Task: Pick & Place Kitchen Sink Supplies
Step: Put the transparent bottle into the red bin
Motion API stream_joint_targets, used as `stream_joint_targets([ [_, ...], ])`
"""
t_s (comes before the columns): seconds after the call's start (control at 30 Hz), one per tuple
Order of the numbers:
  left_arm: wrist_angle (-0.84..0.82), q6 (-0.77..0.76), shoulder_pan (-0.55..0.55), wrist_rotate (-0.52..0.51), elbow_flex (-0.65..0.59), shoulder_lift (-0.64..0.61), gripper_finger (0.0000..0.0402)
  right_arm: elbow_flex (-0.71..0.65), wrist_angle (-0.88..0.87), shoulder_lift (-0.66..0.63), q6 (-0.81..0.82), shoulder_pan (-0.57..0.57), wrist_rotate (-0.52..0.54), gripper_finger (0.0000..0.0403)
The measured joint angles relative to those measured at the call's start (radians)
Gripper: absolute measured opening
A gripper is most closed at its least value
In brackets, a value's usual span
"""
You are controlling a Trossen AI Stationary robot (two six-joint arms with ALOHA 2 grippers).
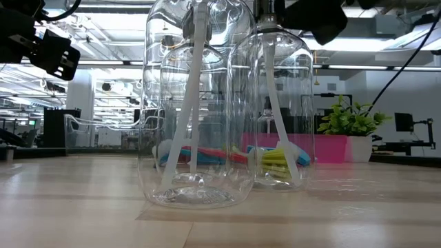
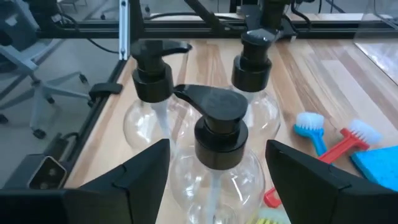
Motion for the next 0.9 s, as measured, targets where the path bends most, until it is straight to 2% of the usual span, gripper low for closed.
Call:
stream_joint_targets([
  [0.4,0.007,0.000,0.000,0.000,0.000,0.000,0.0202,0.000,0.131,0.057,-0.049,-0.024,-0.003,0.0259],
  [0.9,0.008,0.000,0.000,0.000,0.000,0.000,0.0202,0.000,0.147,0.056,-0.051,-0.047,-0.051,0.0255],
])
